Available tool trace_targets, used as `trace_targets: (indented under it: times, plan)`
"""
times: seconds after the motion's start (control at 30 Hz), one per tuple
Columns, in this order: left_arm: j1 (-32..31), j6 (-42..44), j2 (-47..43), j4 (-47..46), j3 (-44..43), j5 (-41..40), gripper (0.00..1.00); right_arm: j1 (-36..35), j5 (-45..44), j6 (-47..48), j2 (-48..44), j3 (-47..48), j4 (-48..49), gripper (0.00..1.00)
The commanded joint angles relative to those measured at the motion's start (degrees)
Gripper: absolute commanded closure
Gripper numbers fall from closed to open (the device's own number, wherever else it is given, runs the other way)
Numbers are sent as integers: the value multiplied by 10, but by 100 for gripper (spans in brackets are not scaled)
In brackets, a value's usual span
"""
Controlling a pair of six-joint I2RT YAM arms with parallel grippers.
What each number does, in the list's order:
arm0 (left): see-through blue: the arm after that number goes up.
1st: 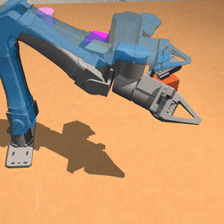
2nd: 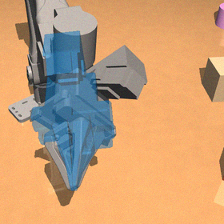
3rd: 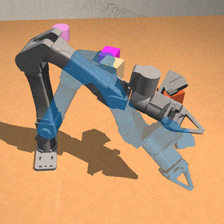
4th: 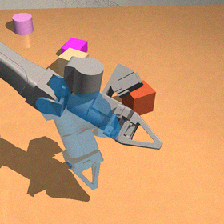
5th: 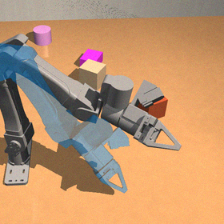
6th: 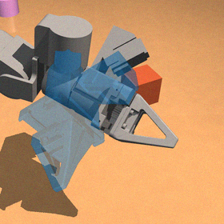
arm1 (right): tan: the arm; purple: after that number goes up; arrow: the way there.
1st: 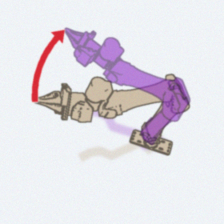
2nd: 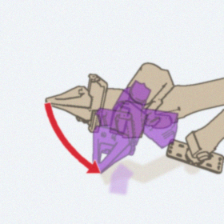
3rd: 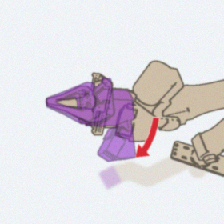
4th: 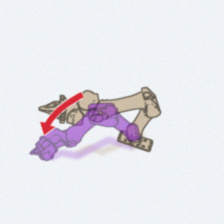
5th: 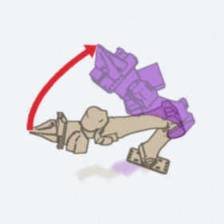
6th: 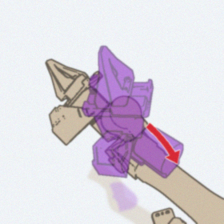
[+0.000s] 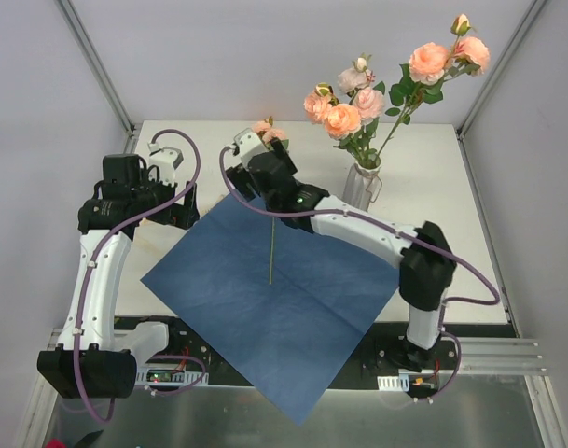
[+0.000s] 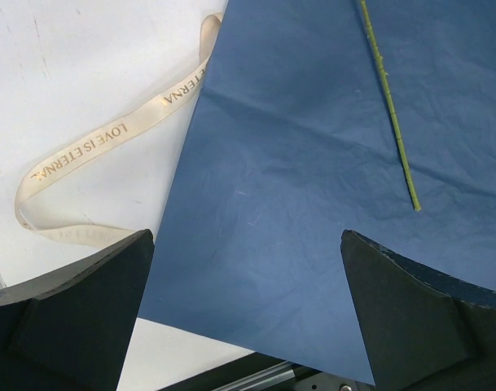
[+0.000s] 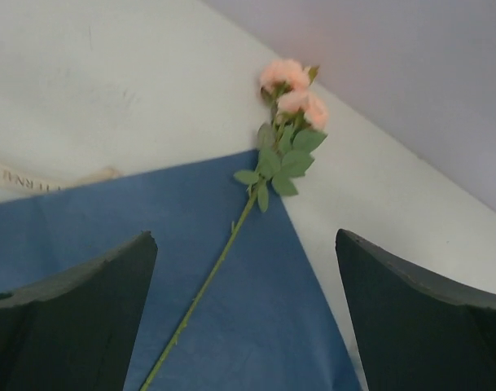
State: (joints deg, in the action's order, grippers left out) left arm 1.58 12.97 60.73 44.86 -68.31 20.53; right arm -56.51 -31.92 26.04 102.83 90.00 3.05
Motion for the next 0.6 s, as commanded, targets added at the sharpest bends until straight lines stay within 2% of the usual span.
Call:
trace_targets:
  times: [0.0,0.3,0.57]
  plan:
    - [3,0,-12,-7,1,-3,1,22,21,-83,91,97,-134,7]
    - [3,7,-18,1,5,-6,1,87,82,-191,260,259,-261,17]
    - [3,9,-8,1,10,-4,1,111,127,-221,334,332,-328,23]
